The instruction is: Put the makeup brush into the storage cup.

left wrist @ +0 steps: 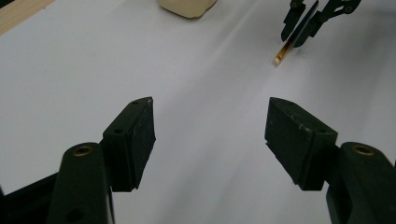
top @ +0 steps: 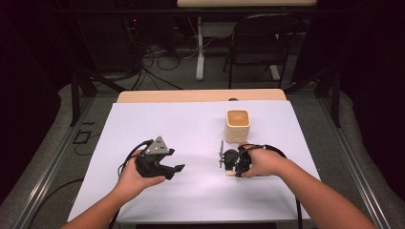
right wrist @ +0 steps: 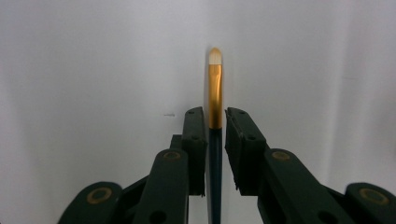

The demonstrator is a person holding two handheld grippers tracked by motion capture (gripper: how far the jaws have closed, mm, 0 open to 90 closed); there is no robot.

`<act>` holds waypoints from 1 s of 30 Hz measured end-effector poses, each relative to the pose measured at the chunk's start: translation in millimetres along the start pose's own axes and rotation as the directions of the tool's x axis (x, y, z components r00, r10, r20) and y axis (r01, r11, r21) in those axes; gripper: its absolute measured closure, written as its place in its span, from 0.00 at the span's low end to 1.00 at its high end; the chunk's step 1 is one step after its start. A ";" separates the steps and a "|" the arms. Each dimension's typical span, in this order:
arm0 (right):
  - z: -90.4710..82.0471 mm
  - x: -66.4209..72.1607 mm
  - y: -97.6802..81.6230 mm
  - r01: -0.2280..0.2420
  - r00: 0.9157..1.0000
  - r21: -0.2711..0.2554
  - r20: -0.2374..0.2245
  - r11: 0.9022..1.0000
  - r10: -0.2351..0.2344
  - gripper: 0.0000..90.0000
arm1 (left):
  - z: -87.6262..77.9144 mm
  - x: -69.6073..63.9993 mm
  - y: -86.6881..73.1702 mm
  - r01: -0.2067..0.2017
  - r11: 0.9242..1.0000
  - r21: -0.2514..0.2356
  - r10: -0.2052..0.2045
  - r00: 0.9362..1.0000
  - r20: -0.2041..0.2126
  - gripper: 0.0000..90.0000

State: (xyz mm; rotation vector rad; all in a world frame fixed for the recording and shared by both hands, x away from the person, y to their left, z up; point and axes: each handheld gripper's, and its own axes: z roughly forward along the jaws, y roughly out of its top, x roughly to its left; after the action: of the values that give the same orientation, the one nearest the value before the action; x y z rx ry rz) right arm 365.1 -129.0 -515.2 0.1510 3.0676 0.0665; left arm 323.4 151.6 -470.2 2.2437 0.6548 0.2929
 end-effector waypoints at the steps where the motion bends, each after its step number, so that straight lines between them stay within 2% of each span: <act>1: 1.0 0.4 1.5 0.001 1.000 0.005 -0.002 1.000 -0.001 0.87 | -0.1 0.0 -0.1 0.001 1.000 0.000 -0.001 1.000 0.000 0.37; 13: 6.1 -1.8 4.6 0.016 1.000 0.011 -0.006 1.000 -0.016 0.89 | -2.1 1.3 -0.5 0.003 1.000 -0.002 -0.003 1.000 -0.003 0.37; 21: 7.6 -1.8 4.6 -0.002 1.000 0.022 -0.014 1.000 0.003 0.91 | -1.9 1.1 -0.6 0.002 1.000 -0.001 -0.002 1.000 -0.002 0.37; 30: 10.1 -2.7 4.3 0.002 1.000 0.027 -0.017 1.000 -0.001 0.92 | -1.0 0.9 -0.5 0.002 1.000 0.001 -0.002 1.000 0.000 0.37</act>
State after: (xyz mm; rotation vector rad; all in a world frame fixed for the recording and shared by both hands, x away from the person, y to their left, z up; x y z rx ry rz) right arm 369.0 -124.5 -524.9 0.1504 3.0860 0.0262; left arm 323.5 152.9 -469.9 2.2438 0.6569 0.2921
